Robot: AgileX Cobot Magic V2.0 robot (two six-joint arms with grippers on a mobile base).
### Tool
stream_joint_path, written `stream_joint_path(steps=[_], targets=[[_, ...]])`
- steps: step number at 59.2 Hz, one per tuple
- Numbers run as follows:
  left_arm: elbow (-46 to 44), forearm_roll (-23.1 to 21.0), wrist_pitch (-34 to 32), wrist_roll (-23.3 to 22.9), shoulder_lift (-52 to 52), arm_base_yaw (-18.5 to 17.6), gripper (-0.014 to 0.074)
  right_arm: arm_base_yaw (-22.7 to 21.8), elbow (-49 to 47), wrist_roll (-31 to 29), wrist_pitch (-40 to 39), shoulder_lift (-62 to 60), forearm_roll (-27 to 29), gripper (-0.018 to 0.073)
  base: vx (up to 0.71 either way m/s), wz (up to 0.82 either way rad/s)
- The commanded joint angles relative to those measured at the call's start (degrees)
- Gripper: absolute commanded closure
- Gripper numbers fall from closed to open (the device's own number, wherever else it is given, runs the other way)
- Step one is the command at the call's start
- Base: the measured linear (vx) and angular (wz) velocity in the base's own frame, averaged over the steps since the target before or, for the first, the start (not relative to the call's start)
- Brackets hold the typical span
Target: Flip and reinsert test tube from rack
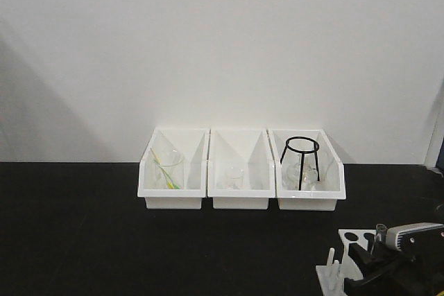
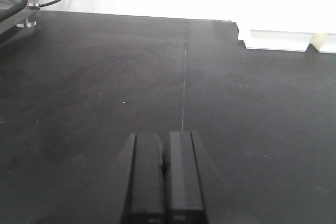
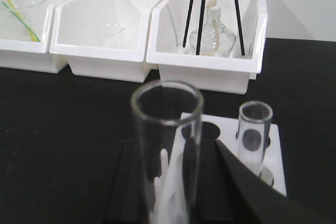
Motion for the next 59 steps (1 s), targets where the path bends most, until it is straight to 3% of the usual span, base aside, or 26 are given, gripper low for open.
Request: stream_joint_path(steps=[1,14,26,35,59], targets=[[0.0,-0.3,-5.0,0.0,-0.6,-0.4,0.0603,-0.4,-0.5,-0.7,-7.4,0.0,0.1,0.0431,0.0,0.0],[0.0,-0.3,-5.0,0.0,-0.6,-0.4,0.0603,-0.4,-0.5,-0.7,-7.8,1.3,0.0,0.0365,0.0,0.0],[0.0,-0.3,-5.0,0.0,-0.6,-0.4,0.0603,-0.4,-0.5,-0.7,-8.0,0.4,0.0,0.0141,0.0,0.0],[0.0,-0.3,-5.0,0.0,-0.6,-0.4,0.0603,-0.4,-0.5,-0.7,-7.7,-3.5,0.0,0.0038,0.0,0.0],[0.0,-0.3,-5.0,0.0,-0.6,-0.4,0.0603,-0.4,-0.5,-0.7,7.7,-24.0,0.0,0.0027,0.0,0.0]])
